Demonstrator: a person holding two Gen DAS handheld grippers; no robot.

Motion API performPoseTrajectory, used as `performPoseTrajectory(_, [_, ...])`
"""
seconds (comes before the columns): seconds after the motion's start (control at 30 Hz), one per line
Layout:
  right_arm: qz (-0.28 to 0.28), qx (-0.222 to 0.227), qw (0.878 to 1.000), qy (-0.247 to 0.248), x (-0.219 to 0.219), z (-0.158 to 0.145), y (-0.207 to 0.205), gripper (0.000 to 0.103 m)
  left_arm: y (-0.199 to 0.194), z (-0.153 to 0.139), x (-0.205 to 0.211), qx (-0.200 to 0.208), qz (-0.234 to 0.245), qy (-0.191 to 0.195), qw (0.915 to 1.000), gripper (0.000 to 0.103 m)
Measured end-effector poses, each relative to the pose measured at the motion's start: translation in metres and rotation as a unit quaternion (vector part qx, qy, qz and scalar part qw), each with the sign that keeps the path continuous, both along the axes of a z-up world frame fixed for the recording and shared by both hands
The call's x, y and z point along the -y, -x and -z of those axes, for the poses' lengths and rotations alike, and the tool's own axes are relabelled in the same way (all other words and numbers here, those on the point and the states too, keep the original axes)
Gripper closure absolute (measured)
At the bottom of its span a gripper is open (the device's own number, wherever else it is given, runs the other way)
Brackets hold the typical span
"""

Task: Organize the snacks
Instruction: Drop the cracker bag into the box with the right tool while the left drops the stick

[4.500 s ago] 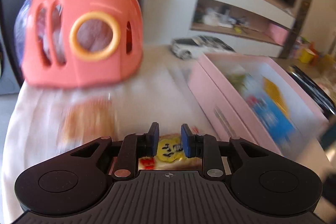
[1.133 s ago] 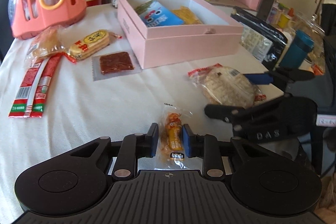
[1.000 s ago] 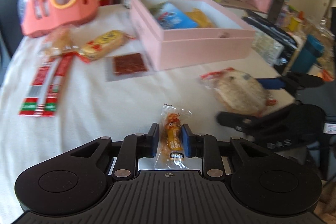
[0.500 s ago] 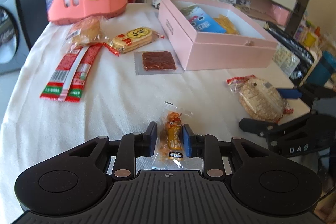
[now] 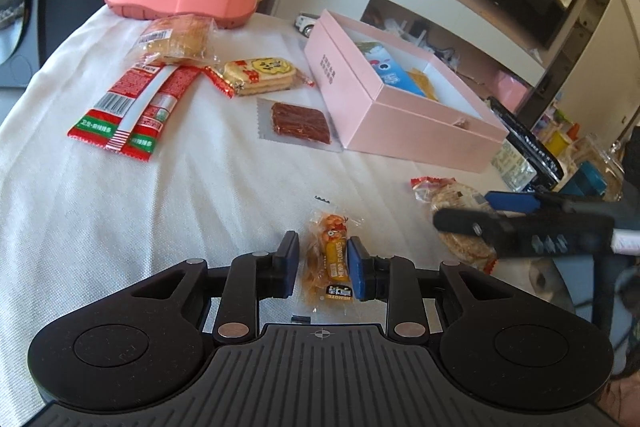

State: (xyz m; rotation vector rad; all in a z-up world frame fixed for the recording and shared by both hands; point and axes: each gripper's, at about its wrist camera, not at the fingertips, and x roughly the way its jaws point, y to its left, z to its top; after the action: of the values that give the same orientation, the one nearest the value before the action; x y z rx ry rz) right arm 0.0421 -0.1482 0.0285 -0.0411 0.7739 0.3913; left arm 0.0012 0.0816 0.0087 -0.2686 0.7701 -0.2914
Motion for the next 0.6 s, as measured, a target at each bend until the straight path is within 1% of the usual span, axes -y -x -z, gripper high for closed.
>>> performPoseTrajectory(0.03, [0.012,-0.007,1.0,0.001,0.001,0.001,-0.005,0.005,0.001,0.0,0.001,0.002,0.002,-0.004,1.0,0.073])
performPoseTrajectory(0.07, [0.02,-0.015,1.0,0.001,0.003,0.002,-0.01,0.011,0.002,-0.001,0.003,0.003,0.004,-0.01,0.9999,0.073])
performPoseTrajectory(0.1, [0.022,-0.024,0.999,0.001,0.004,0.003,-0.012,0.013,0.003,-0.001,0.005,0.005,0.005,-0.016,0.9998,0.073])
performPoseTrajectory(0.13, [0.02,-0.029,0.999,0.0,0.004,0.004,-0.012,0.016,0.004,-0.002,0.008,0.004,0.006,-0.021,0.9997,0.075])
performPoseTrajectory(0.17, [0.016,-0.026,1.0,0.004,0.004,0.003,-0.009,0.024,0.005,-0.002,0.01,0.005,0.007,-0.026,0.9996,0.076])
performPoseTrajectory(0.2, [0.008,-0.024,1.0,0.008,0.003,0.002,-0.006,0.026,0.007,-0.003,0.012,0.006,0.007,-0.03,0.9995,0.078])
performPoseTrajectory(0.3, [-0.004,-0.02,1.0,0.016,0.004,-0.004,0.005,0.026,0.013,-0.007,0.021,0.007,0.023,-0.033,0.9992,0.079])
performPoseTrajectory(0.4, [-0.01,-0.004,1.0,0.017,0.011,-0.016,0.019,0.026,0.022,-0.014,0.033,0.024,0.04,-0.053,0.9975,0.079])
performPoseTrajectory(0.47, [-0.011,0.009,1.0,0.013,0.018,-0.026,0.028,0.026,0.027,-0.021,0.038,0.034,0.048,-0.055,0.9967,0.079])
performPoseTrajectory(0.53, [-0.011,0.022,1.0,0.009,0.026,-0.036,0.036,0.026,0.031,-0.033,0.042,0.05,0.054,-0.046,0.9962,0.079])
performPoseTrajectory(0.6, [-0.005,0.04,0.999,0.005,0.035,-0.049,0.042,0.026,0.029,-0.056,0.045,0.08,0.061,-0.038,0.9942,0.079])
